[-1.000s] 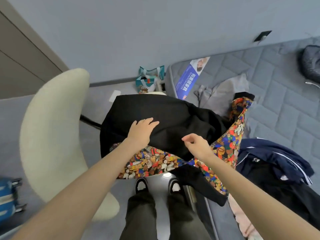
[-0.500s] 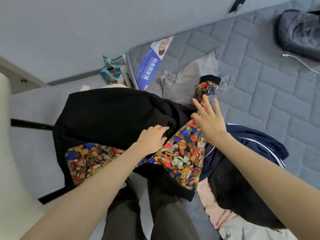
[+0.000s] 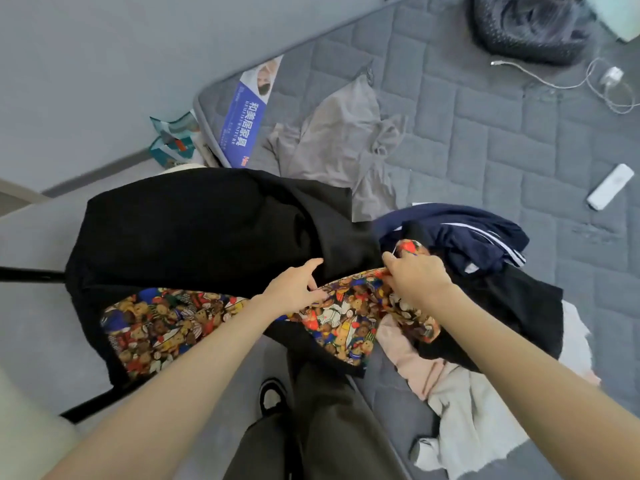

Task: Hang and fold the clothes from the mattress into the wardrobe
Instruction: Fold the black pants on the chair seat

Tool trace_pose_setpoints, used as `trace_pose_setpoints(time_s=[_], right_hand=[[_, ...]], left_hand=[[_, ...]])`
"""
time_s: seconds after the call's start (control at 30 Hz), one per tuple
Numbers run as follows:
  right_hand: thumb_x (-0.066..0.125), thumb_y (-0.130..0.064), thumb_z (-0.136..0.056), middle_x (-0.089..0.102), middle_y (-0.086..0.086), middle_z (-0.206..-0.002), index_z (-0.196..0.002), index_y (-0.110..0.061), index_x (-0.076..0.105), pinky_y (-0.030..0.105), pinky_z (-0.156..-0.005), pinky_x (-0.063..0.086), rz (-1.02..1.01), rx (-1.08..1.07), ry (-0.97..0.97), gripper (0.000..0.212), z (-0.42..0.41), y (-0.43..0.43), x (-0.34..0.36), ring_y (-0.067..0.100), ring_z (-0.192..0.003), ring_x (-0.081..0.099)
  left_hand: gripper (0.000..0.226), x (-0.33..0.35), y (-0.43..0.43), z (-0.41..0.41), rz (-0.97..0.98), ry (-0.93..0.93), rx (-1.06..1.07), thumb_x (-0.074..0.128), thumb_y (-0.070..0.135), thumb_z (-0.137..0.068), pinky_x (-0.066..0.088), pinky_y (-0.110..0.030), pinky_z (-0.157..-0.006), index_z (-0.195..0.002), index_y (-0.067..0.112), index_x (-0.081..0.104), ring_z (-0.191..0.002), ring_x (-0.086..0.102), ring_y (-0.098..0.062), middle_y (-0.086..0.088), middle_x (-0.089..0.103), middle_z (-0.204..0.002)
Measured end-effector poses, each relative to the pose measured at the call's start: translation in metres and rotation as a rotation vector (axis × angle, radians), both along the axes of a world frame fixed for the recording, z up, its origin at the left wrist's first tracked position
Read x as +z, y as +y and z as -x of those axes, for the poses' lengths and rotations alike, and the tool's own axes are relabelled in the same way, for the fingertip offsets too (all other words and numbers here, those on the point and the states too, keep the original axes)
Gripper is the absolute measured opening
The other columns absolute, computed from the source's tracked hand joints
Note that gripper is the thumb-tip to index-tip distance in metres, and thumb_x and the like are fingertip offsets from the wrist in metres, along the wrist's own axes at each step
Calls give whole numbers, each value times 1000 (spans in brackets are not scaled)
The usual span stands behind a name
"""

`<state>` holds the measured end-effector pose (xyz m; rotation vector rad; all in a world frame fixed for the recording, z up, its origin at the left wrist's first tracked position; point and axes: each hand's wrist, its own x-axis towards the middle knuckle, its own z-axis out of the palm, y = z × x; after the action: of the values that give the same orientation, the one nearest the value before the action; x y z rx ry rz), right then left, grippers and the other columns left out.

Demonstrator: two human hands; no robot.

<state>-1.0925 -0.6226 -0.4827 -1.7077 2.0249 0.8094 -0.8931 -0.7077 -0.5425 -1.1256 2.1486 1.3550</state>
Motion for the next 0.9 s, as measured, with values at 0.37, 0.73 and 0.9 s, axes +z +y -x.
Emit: trace_pose_setpoints(time_s=[0.37, 0.73, 0.9], right_hand=[[57, -55, -85, 48, 8, -133, -135, -25, 44, 42, -97, 42, -151, -642, -355, 59, -63, 124, -31, 30, -122, 46], [56, -26, -94, 45, 4, -144, -144, -14, 37, 29, -102, 34, 436, -1178, -762, 55, -38, 22, -56, 22, -130, 44], [81, -38, -69, 40, 0, -148, -151, -16, 18, 39, -111, 36, 332, -1351, -952, 106, -8, -24, -96, 21, -134, 40]], left_hand=[[53, -1, 57, -47, 48, -36, 30, 48, 25, -98, 40, -35, -102, -147, 17, 30, -122, 50, -23, -7, 48, -140], [64, -2, 2, 3, -146, 129, 432, 53, 39, -95, 33, -26, -98, -149, 21, 26, -132, 42, -20, -2, 40, -148], [58, -15, -37, 45, -283, 191, 582, 64, 38, -88, 41, -21, -89, -137, 15, 43, -111, 51, -7, 6, 54, -128]])
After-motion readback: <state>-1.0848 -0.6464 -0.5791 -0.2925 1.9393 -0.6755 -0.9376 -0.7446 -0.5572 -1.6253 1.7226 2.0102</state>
